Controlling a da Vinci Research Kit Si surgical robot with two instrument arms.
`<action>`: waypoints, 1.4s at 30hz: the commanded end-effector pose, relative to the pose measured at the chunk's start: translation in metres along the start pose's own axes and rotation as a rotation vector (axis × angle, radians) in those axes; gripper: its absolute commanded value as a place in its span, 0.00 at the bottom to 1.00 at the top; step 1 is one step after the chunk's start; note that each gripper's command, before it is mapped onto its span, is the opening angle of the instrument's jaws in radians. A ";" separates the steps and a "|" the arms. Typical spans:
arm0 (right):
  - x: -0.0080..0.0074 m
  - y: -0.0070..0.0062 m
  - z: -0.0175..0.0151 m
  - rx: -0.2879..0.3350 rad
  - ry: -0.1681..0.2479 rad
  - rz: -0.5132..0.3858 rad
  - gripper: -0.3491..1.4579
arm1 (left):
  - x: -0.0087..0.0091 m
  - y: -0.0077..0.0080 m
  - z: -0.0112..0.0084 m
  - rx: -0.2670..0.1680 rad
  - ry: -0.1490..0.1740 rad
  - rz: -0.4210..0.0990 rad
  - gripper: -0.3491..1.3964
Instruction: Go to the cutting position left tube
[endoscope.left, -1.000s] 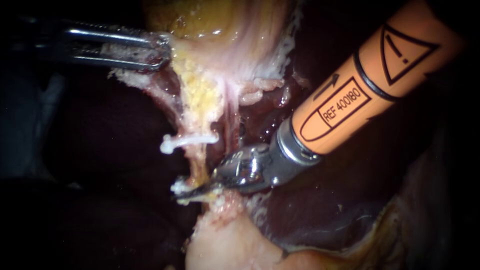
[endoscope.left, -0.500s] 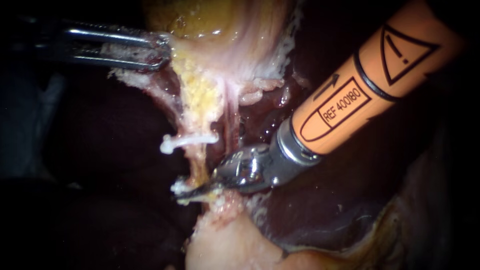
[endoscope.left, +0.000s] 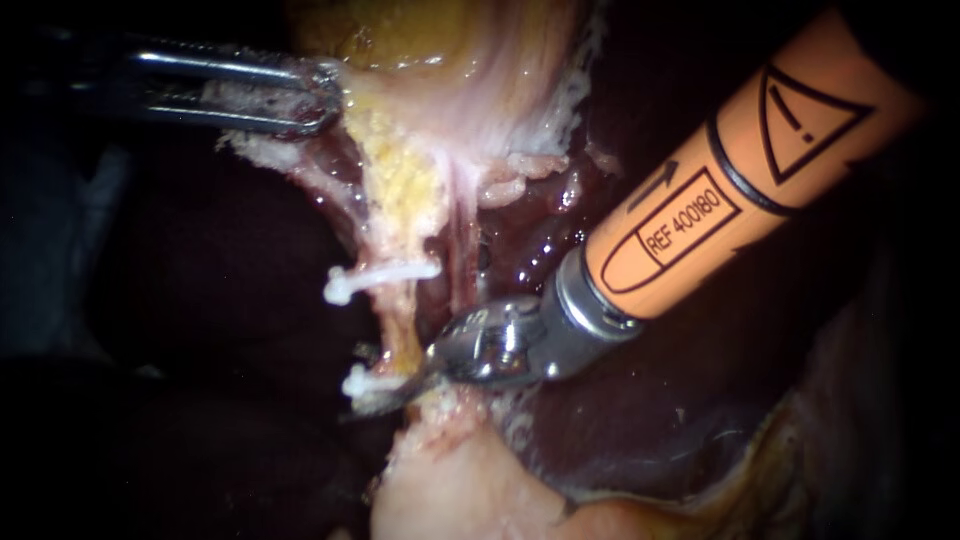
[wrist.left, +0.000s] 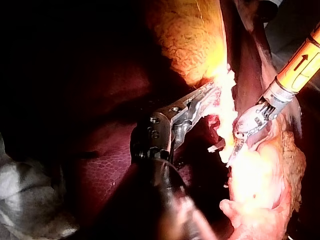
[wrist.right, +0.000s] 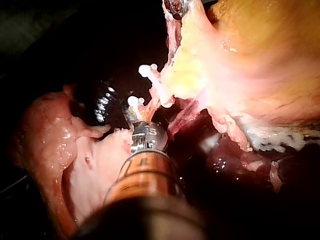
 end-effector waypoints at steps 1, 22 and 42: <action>0.0000 0.0000 -0.0003 -0.004 0.005 -0.013 0.99 | 0.0000 0.0000 -0.0001 -0.001 0.000 0.000 0.00; -0.0001 0.0011 -0.0054 0.023 0.129 -0.007 0.99 | -0.0001 -0.0002 -0.0004 0.003 0.001 0.001 0.00; 0.0005 0.0023 -0.0059 0.100 0.193 -0.007 0.99 | -0.0001 -0.0002 -0.0005 0.005 0.002 0.001 0.00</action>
